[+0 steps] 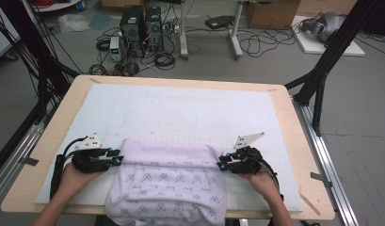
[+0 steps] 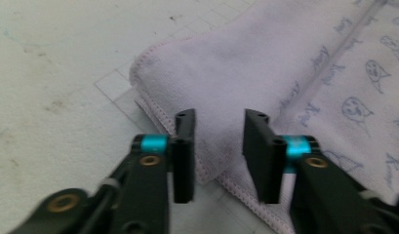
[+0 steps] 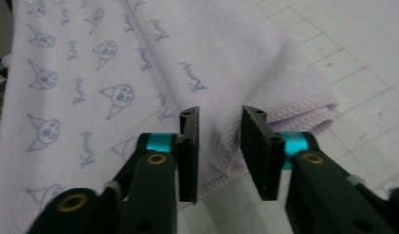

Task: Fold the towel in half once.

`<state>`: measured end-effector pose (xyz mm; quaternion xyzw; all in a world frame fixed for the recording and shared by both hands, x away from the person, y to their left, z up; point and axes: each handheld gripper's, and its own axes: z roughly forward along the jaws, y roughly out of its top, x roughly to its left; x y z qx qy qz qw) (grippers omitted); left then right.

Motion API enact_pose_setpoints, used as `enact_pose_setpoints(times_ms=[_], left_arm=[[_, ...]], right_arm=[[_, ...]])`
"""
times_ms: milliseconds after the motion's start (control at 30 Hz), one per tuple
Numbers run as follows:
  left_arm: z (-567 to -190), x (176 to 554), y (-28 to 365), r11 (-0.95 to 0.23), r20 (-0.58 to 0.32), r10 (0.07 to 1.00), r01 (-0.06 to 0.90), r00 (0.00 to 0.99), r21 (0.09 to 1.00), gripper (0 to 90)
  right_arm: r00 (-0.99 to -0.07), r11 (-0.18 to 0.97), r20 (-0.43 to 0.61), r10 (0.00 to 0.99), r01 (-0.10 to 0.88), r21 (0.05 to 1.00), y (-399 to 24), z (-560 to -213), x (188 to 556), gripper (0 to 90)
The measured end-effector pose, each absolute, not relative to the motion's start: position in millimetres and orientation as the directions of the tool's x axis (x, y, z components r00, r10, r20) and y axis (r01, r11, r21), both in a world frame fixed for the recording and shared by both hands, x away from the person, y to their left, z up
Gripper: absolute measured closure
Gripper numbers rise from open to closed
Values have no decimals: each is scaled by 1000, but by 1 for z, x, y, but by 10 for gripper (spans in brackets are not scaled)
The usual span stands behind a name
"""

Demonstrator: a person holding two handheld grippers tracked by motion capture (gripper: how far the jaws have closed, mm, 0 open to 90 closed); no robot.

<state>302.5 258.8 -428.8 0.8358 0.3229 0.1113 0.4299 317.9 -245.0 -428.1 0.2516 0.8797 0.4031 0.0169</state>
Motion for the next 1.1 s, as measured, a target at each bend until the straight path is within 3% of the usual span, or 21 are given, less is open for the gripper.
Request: enact_pose_setpoints(times_ms=[133, 167, 300, 367, 433, 533, 567, 600, 667, 833, 1100], left_arm=[[-423, 311, 255, -412, -82, 651, 441, 755, 797, 472], [-422, 315, 253, -406, -83, 655, 442, 751, 800, 452], [-422, 334, 242, -401, -81, 678, 460, 730, 792, 424], [-426, 340, 238, -416, -71, 686, 471, 724, 777, 452], [-429, 342, 234, -444, -52, 673, 459, 738, 770, 599], [-431, 342, 230, -472, -32, 652, 438, 758, 765, 811], [-431, 341, 229, -477, -24, 651, 433, 759, 765, 837], [-431, 341, 229, -477, -24, 651, 433, 759, 765, 847], [-426, 339, 231, -463, -18, 653, 419, 757, 781, 849], [-412, 335, 236, -412, -21, 669, 394, 743, 821, 849], [-395, 322, 240, -383, -11, 660, 349, 752, 856, 839]], right_arm=[[-861, 526, 156, 483, 428, 735, -244, -419, 323, 517], [-849, 498, 149, 507, 430, 753, -244, -414, 329, 447], [-831, 473, 160, 532, 449, 758, -240, -416, 345, 408], [-823, 477, 169, 542, 468, 744, -235, -421, 353, 401], [-817, 476, 183, 547, 483, 735, -232, -428, 360, 405], [-821, 488, 210, 531, 499, 716, -228, -436, 366, 556], [-831, 493, 229, 507, 498, 713, -228, -437, 367, 664], [-831, 493, 229, 507, 498, 713, -228, -437, 367, 664], [-853, 503, 206, 480, 460, 732, -226, -432, 364, 760], [-862, 485, 157, 482, 411, 772, -229, -415, 356, 797], [-874, 483, 92, 477, 348, 803, -233, -395, 338, 773]])
